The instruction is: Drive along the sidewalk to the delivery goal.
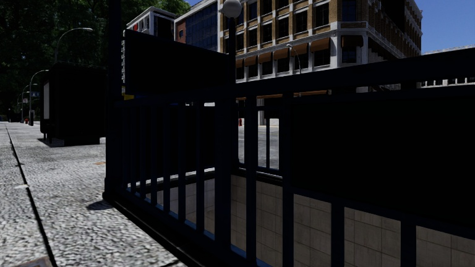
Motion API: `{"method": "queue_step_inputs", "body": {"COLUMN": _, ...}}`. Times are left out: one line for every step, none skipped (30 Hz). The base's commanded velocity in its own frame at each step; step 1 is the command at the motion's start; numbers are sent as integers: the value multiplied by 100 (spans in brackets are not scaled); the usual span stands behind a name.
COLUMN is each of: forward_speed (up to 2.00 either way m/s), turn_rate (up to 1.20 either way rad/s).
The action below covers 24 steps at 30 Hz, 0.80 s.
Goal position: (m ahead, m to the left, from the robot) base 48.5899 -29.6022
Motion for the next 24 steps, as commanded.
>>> {"method": "queue_step_inputs", "body": {"forward_speed": 0, "turn_rate": 0}}
{"method": "queue_step_inputs", "body": {"forward_speed": 0, "turn_rate": 0}}
{"method": "queue_step_inputs", "body": {"forward_speed": 0, "turn_rate": 0}}
{"method": "queue_step_inputs", "body": {"forward_speed": 0, "turn_rate": 0}}
{"method": "queue_step_inputs", "body": {"forward_speed": 0, "turn_rate": 0}}
{"method": "queue_step_inputs", "body": {"forward_speed": 0, "turn_rate": 0}}
{"method": "queue_step_inputs", "body": {"forward_speed": 0, "turn_rate": 0}}
{"method": "queue_step_inputs", "body": {"forward_speed": 0, "turn_rate": 0}}
{"method": "queue_step_inputs", "body": {"forward_speed": 0, "turn_rate": 0}}
{"method": "queue_step_inputs", "body": {"forward_speed": 0, "turn_rate": 0}}
{"method": "queue_step_inputs", "body": {"forward_speed": 0, "turn_rate": 0}}
{"method": "queue_step_inputs", "body": {"forward_speed": 0, "turn_rate": 0}}
{"method": "queue_step_inputs", "body": {"forward_speed": 0, "turn_rate": 0}}
{"method": "queue_step_inputs", "body": {"forward_speed": 0, "turn_rate": 0}}
{"method": "queue_step_inputs", "body": {"forward_speed": 0, "turn_rate": 0}}
{"method": "queue_step_inputs", "body": {"forward_speed": 0, "turn_rate": 0}}
{"method": "queue_step_inputs", "body": {"forward_speed": 0, "turn_rate": 0}}
{"method": "queue_step_inputs", "body": {"forward_speed": 0, "turn_rate": 0}}
{"method": "queue_step_inputs", "body": {"forward_speed": 0, "turn_rate": 0}}
{"method": "queue_step_inputs", "body": {"forward_speed": 0, "turn_rate": 0}}
{"method": "queue_step_inputs", "body": {"forward_speed": 0, "turn_rate": 0}}
{"method": "queue_step_inputs", "body": {"forward_speed": 0, "turn_rate": 0}}
{"method": "queue_step_inputs", "body": {"forward_speed": 0, "turn_rate": 0}}
{"method": "queue_step_inputs", "body": {"forward_speed": 0, "turn_rate": 0}}
